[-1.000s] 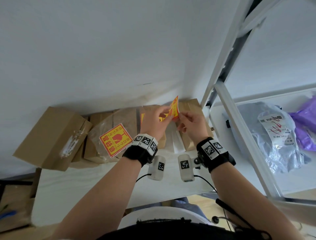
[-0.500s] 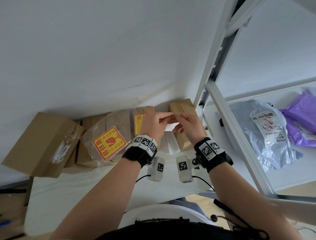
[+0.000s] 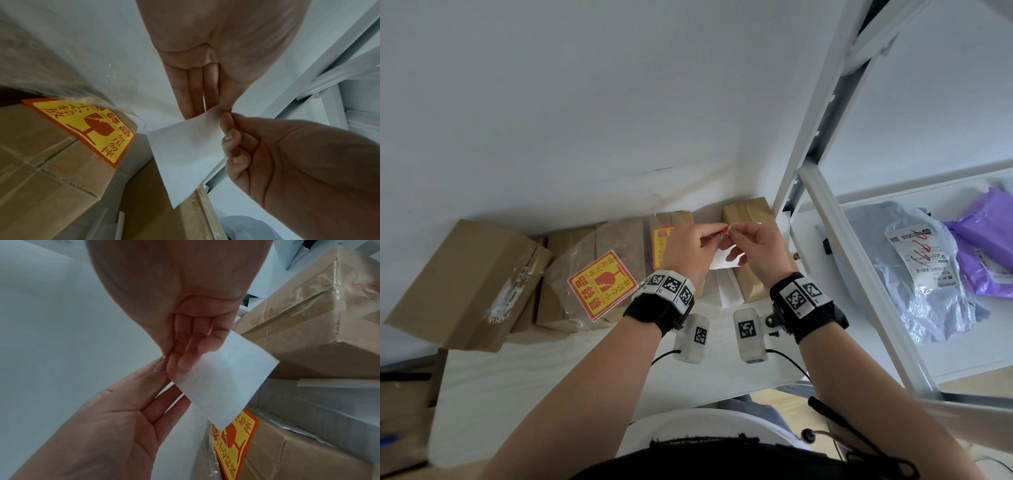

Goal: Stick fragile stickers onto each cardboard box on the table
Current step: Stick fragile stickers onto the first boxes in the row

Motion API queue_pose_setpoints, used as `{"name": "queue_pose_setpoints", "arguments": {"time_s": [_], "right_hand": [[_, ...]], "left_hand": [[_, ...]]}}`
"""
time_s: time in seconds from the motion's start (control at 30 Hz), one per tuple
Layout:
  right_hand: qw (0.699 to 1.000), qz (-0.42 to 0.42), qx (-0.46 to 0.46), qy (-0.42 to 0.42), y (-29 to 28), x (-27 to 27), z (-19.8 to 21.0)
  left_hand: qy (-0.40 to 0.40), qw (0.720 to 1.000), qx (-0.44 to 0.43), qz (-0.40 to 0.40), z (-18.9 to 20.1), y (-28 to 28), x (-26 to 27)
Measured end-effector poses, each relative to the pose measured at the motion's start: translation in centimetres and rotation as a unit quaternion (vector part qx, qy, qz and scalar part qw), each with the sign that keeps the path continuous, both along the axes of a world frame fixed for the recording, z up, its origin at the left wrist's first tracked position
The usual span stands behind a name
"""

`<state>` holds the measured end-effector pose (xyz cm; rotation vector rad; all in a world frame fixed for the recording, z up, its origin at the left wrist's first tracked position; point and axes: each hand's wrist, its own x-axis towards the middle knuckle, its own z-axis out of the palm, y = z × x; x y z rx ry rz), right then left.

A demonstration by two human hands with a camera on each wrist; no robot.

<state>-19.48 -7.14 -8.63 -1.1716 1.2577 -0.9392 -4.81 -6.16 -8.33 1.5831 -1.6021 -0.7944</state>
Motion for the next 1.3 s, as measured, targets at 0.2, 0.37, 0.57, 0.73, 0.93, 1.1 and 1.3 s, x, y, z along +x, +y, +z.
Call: {"name": "queue_pose_setpoints", "arguments": {"time_s": [0.2, 0.37, 0.57, 0.73, 0.93, 1.1, 1.3], "right_hand": [[1.0, 0.001, 0.012, -0.025, 0.1, 0.6, 0.2], [1.0, -0.014, 0.017, -0.011, 0.0, 1.1, 0.1], [0.999, -0.013, 0.029, -0.035, 0.0, 1.1, 0.3], [0.999, -0.009, 0.027, -0.017, -0.3, 1.0, -0.1], [1.0, -0.01, 0.012, 0.018, -0.4, 0.8, -0.1], [1.0, -0.008, 0.018, 0.008, -0.5, 0.6, 0.3], [0.999, -0.008, 0.023, -0.028, -0.7, 0.1, 0.6]], "left_hand": [[-0.02, 1.0, 0.001, -0.005, 0.0, 0.0, 0.8], [-0.016, 1.0, 0.002, -0.008, -0.2, 0.1, 0.8], [-0.023, 1.0, -0.007, -0.011, -0.3, 0.2, 1.0], [-0.021, 1.0, 0.001, -0.003, -0.4, 0.0, 0.9], [0.025, 0.999, 0.019, -0.002, 0.2, 0.1, 0.3], [0.02, 1.0, 0.009, 0.004, 1.1, -0.1, -0.1], [-0.017, 0.999, -0.004, -0.032, 0.9, -0.5, -0.3]]}}
